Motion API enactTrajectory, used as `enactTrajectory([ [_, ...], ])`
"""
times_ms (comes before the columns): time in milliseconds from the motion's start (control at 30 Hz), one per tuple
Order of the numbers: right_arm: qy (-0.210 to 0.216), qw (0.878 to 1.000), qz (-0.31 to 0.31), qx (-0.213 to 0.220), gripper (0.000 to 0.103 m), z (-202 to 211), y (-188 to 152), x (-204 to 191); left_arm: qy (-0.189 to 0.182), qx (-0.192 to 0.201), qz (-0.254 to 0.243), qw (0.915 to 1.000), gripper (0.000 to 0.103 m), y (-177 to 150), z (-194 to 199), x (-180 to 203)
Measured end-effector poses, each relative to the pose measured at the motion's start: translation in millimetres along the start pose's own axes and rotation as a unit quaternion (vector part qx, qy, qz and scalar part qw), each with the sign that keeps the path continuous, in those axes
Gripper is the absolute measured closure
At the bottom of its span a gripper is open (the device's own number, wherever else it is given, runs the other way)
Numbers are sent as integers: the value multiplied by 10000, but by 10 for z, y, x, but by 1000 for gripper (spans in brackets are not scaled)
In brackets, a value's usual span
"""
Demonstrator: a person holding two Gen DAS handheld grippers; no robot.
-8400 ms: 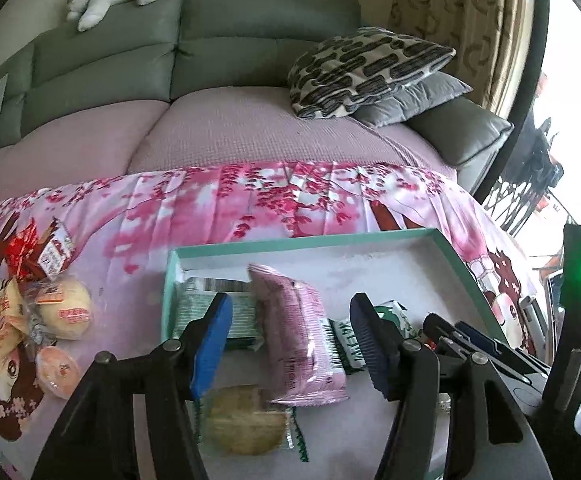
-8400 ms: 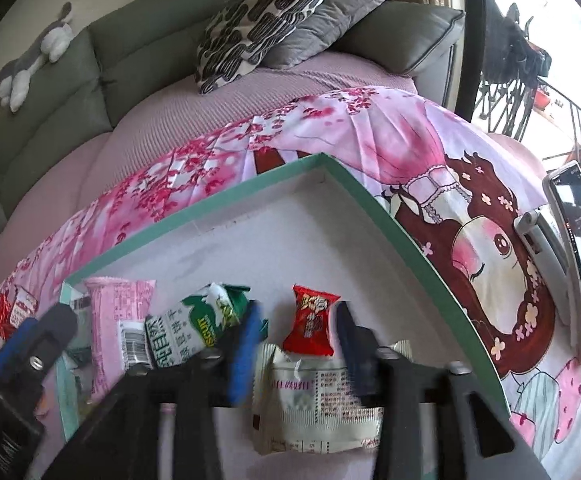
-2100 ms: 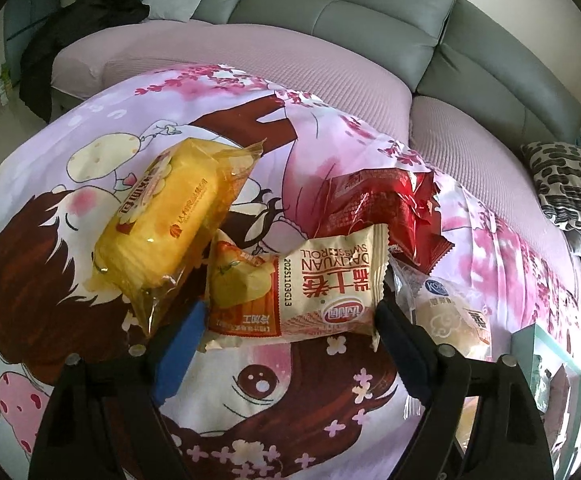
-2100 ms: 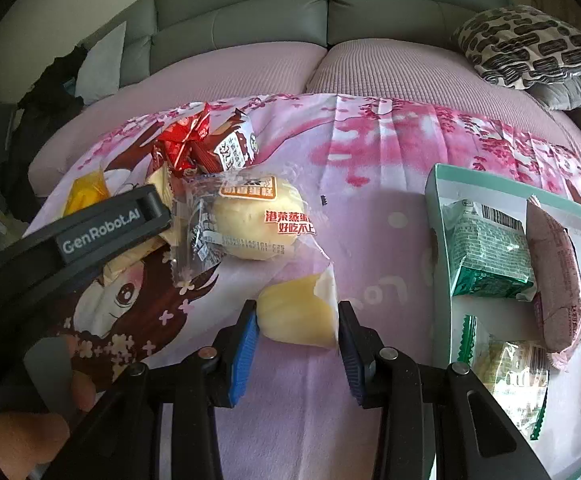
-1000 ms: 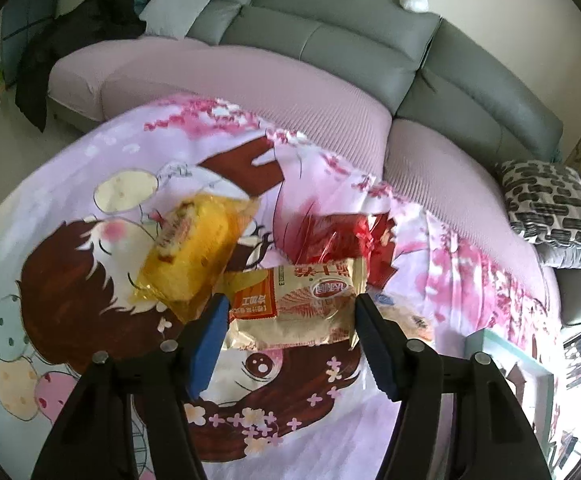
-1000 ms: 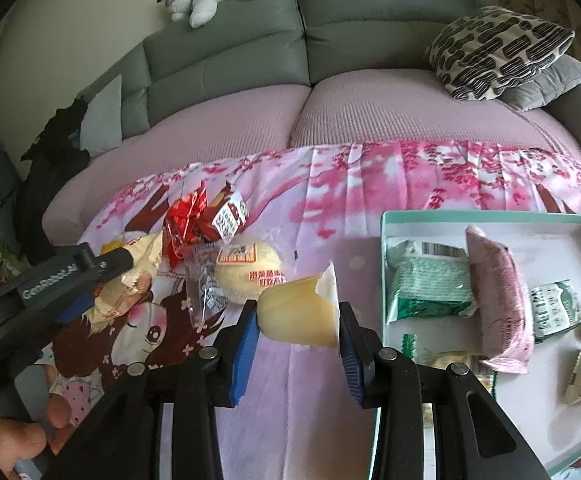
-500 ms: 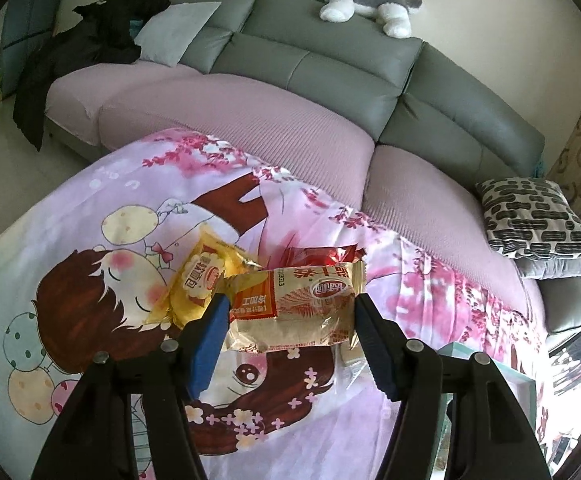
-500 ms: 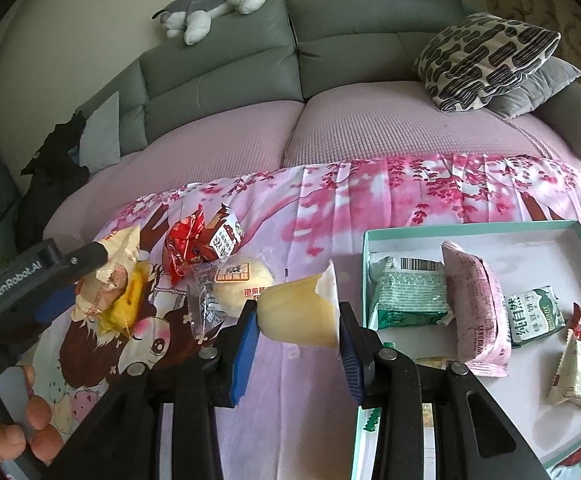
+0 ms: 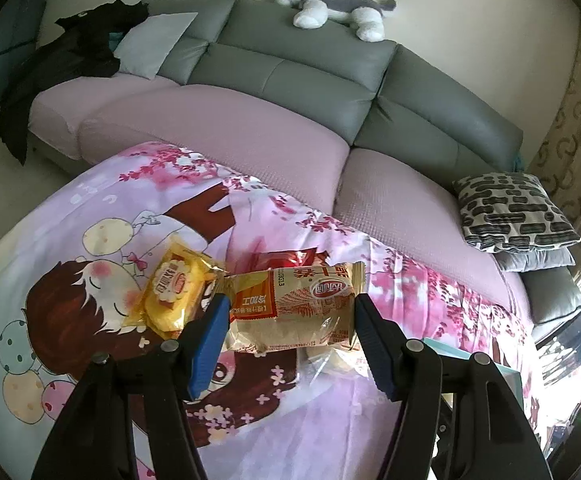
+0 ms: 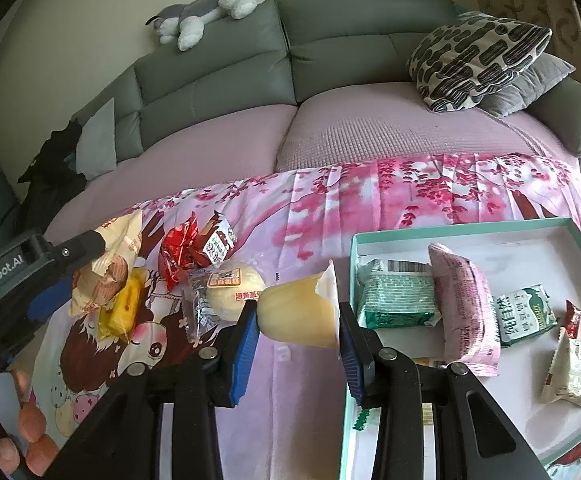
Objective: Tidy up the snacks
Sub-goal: 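Carry the bread pack and jelly cup over the teal tray with both tools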
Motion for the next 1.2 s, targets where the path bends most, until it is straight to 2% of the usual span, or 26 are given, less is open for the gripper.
enactTrajectory([
  [300,-300,9989,-294,197,62,167,122,374,-236,17,-157,9996,38,-25,74,253],
  [733,-1083,9870,-1082,488,62,511,211,1300,-692,-83,-545,9961,38,-168,138,763],
  [967,-1446,9768,-1468,584,62,701,174,1739,-1054,-295,-988,9891,38,-437,136,1231],
  [1200,-1607,9708,-1703,524,62,751,86,2008,-1236,-584,-1348,9814,38,-786,53,1584],
])
Point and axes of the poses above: each gripper's, at about its wrist camera, not at the fingertips, and z roughly against the way its jaws point, x to its right, y to its top, the point moved 7 cm from there along -z, roughly the way its jaws point, and after that the axes turned 7 degrees about x, right-handed, at the moved point
